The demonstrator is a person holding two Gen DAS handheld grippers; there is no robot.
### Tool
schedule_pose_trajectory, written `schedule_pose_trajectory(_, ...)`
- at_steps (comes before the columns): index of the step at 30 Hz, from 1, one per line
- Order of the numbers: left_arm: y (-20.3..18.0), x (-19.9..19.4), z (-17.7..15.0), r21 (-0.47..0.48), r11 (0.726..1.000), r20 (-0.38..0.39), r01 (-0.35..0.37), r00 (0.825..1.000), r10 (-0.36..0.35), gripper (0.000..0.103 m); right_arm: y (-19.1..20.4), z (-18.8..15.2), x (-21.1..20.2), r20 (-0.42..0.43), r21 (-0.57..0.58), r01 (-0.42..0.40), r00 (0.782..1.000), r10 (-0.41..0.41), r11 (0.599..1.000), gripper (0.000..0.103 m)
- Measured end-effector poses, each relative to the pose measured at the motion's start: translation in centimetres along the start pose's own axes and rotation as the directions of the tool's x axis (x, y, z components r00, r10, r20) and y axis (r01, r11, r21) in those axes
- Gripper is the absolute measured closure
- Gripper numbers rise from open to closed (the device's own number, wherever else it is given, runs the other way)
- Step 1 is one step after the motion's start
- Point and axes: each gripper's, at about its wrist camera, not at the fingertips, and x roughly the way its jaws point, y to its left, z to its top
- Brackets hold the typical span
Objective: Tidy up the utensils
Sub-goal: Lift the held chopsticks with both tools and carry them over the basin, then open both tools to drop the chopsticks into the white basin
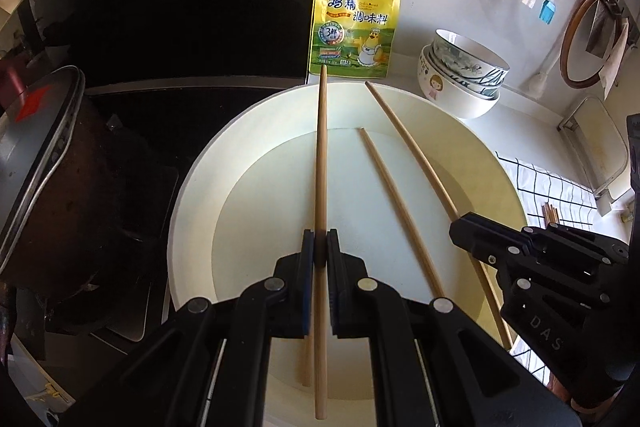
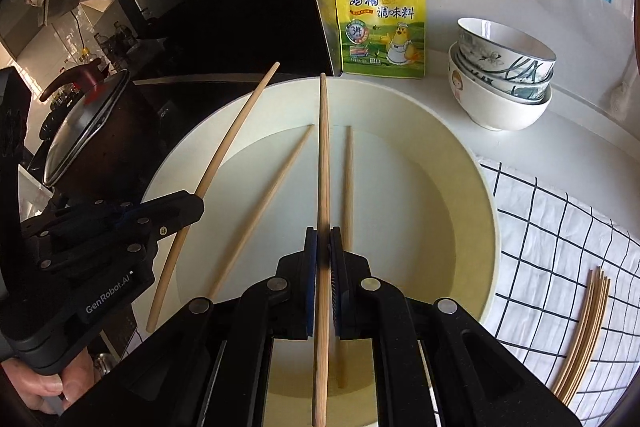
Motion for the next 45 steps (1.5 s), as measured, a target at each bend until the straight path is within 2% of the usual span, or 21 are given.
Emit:
schedule_pose_trajectory(9, -0.2, 2.2, -0.2, 0.011, 1.000, -0.060, 0.005, 0.998, -0.004, 0.096, -0.6, -0.6, 1.8, -0.050, 0.036, 0.015, 0.999, -0.013, 0.999, 0.097)
schedule_pose_trajectory(22, -0.1, 2.7, -0.1, 0.015, 1.000, -0.084, 0.003, 0.996, -0.002, 0.096, -1.5, -0.7, 2.3, -0.067, 0.058, 0.022, 0.998, -0.018, 0.998, 0.097)
schedule_pose_trajectory(23, -0.1, 2.7, -0.1, 0.011, 1.000, -0.083, 0.004, 0.997, -0.003, 0.094, -1.5, -0.7, 2.3, -0.067, 0.059, 0.023, 0.998, -0.019, 0.998, 0.097)
schedule_pose_trajectory(27, 0.0, 1.9, -0.1, 0.005, 1.000, -0.065, -0.002, 0.998, 0.002, 0.077, -1.7, -0.7, 1.7, -0.051, 0.062, 0.025, 0.998, -0.022, 0.998, 0.096)
schedule_pose_trajectory(45, -0.7, -0.7, -1.2, 0.002, 1.000, -0.041, 0.017, 0.999, -0.017, 0.068, -3.1, -2.2, -2.3, -0.002, 0.101, 0.020, 1.000, -0.020, 0.995, 0.094)
